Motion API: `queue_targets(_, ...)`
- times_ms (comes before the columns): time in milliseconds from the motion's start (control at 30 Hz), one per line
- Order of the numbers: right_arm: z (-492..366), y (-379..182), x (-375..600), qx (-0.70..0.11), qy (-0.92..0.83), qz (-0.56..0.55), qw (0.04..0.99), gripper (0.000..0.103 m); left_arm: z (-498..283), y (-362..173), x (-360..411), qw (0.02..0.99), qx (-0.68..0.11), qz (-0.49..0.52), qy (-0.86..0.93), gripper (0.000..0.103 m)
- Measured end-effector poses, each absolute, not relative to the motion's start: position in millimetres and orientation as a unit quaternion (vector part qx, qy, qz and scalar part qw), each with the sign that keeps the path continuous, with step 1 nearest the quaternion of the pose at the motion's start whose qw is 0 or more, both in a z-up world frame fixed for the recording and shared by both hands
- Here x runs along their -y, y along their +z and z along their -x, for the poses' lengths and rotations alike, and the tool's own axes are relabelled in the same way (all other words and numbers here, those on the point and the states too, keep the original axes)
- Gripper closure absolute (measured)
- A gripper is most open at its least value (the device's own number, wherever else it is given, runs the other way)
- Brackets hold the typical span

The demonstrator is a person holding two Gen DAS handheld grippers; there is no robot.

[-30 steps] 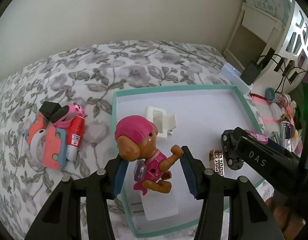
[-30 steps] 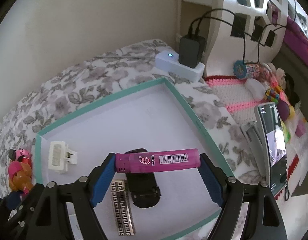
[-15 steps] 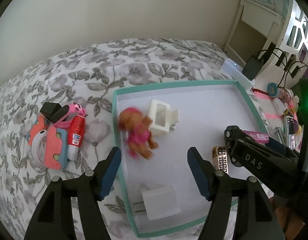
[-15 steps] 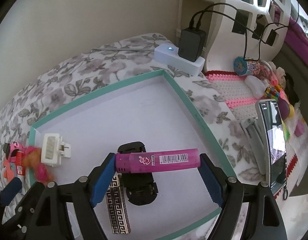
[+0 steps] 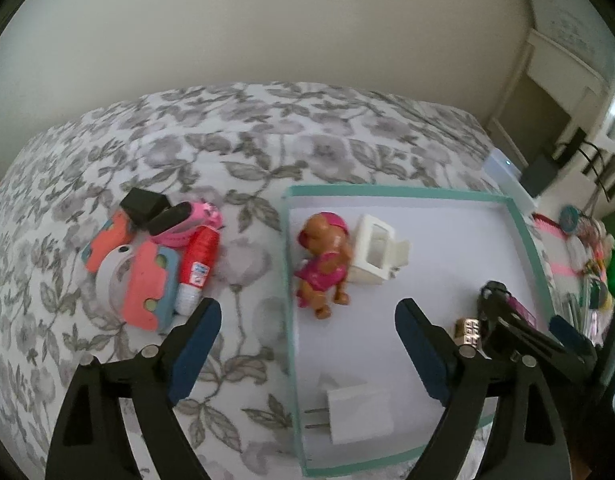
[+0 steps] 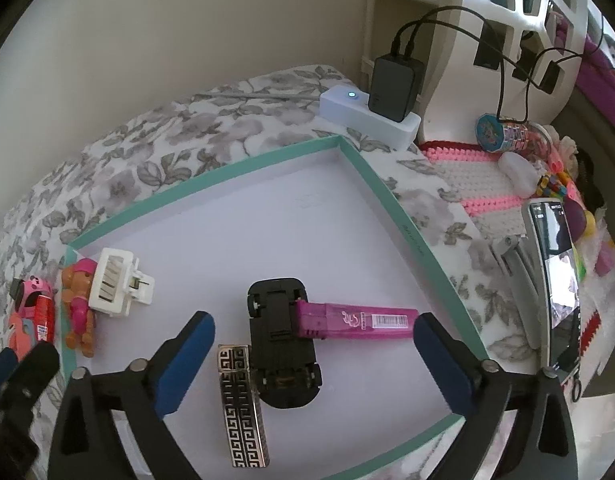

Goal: Organize rigid objects
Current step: 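Move both tools back to the pile, left tool over the white ring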

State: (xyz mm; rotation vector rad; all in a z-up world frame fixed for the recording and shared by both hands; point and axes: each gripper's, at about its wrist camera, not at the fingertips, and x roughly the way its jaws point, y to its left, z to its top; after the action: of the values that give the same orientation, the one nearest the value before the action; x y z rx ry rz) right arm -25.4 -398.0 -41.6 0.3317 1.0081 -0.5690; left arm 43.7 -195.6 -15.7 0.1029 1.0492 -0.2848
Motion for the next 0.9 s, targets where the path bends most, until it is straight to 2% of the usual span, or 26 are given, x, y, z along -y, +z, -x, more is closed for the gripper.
queue_targets(67, 25, -42, 398, -0.473, -0.268, -0.154, 0.825, 0.000, -46, -17, 189, 0.856, -0.501, -0.042, -0.118, 0.006)
queue_targets(600, 19, -42, 386, -0.475, -0.256, -0.128, 0.832, 0.000, -64, -22, 141, 0.853, -0.521, 0.003, -0.019, 0.005)
queue_targets(900, 9, -20, 357, -0.460, -0.213, -0.126, 0.853, 0.000, -77, -28, 101, 0.834, -0.550, 0.039, 0.028, 0.005)
